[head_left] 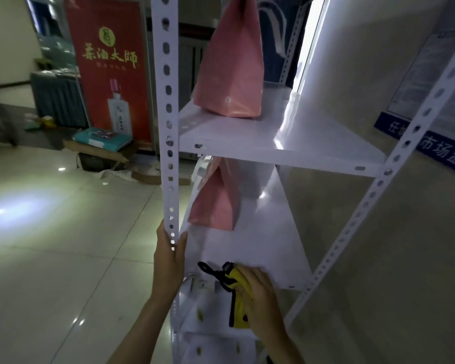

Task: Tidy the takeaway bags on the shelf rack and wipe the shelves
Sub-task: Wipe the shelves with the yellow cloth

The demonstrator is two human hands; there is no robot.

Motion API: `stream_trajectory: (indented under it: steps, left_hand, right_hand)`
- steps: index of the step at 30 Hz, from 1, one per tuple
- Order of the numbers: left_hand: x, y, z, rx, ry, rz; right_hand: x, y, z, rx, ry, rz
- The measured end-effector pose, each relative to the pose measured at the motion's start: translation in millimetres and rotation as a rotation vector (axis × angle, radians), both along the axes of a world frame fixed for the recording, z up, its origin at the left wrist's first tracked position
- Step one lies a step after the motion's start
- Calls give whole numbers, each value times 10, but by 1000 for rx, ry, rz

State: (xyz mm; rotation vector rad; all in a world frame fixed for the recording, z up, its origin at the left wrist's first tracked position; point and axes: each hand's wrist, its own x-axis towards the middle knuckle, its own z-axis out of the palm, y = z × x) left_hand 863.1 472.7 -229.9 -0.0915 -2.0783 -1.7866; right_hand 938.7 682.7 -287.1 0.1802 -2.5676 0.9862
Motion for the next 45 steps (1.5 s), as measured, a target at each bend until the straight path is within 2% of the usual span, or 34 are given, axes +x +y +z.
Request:
stream_trajectory:
  steps: [3, 9, 18, 23, 26, 29, 33, 37, 41, 45]
  left_hand:
    - [-33, 59, -267, -33, -35, 47]
    - [-1, 147, -819, -37, -68, 107]
    - [-39, 94, -2142, -31, -37, 119]
    - [-190, 81, -2990, -74, 1, 155]
    - [-298, 68, -3437, -86, 63, 191]
    - [-411, 26, -3737, -107, 172, 202]
    - [-557, -16, -3978, -116, 376, 187]
    - [-609, 9, -4048, -103, 519, 215]
    - [-626, 35, -4038, -108, 521, 215]
    - [-569, 51, -3981, -106, 494, 207]
  right_hand:
    - [-45, 88, -377, 28, -50, 62]
    - [-73, 111, -996, 104, 14, 164]
    - [-427, 67, -2376, -109, -152, 22]
    - [-736, 82, -3095, -96, -163, 33]
    - [-870, 76, -3507, -14, -137, 15]
    - [-920, 72, -3663, 97, -114, -18]
    - [-892, 32, -3776, 74, -40, -60]
    - [-811, 2, -3836, 159, 30, -98]
    - [-779, 15, -3861, 202, 61, -119]
    - [-659, 73, -3906, 287, 110, -31]
